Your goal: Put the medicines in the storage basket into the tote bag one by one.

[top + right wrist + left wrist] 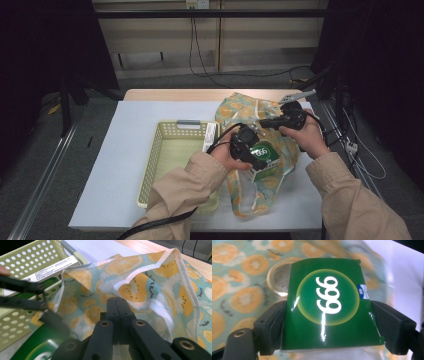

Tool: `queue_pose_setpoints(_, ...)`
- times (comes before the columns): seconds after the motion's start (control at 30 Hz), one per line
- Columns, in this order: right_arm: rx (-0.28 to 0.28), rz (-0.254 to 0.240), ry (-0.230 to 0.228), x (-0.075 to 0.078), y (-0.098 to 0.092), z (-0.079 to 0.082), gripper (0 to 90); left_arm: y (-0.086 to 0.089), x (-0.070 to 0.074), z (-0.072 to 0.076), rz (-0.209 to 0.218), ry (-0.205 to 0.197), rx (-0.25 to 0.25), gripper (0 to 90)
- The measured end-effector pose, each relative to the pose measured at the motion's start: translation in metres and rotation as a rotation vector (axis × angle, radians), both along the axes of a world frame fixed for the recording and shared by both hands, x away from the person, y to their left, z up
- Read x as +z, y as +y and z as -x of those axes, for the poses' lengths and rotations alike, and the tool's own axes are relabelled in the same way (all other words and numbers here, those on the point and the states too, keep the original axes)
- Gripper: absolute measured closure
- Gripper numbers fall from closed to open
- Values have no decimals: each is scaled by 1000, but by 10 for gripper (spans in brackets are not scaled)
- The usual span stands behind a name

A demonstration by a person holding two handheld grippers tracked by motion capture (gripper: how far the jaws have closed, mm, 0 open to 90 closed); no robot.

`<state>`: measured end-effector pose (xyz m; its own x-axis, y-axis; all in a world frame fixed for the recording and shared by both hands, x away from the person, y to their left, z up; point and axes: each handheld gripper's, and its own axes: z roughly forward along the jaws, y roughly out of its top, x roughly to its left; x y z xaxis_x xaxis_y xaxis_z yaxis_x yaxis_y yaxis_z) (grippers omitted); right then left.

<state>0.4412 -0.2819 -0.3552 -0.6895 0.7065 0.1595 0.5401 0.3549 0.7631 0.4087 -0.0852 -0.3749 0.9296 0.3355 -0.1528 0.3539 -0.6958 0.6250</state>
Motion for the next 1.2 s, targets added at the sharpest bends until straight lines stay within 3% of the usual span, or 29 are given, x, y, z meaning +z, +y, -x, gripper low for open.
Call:
queue_pose_setpoints(0.23,-5,-11,-1,1,-1,-1,900,1,-2,-26,-8,-21,92,172)
queue_pose_setpoints(0.57,-16,-30,-6,1,-3,-2,900,0,-10,-46,-21,-45,186,172)
queue_pose_setpoints(0.87,-25,-41,-7,1,-5,-2,900,-6,-12,-57,-42,-121,257,161)
queue_pose_setpoints(1.0,-20,-33,-4,1,-4,-2,900,-2,-11,-57,-3,-87,268,137)
queue_pose_setpoints(1.2,-17,-25,-3,0,-3,-2,900,8,-2,-48,39,-55,242,114)
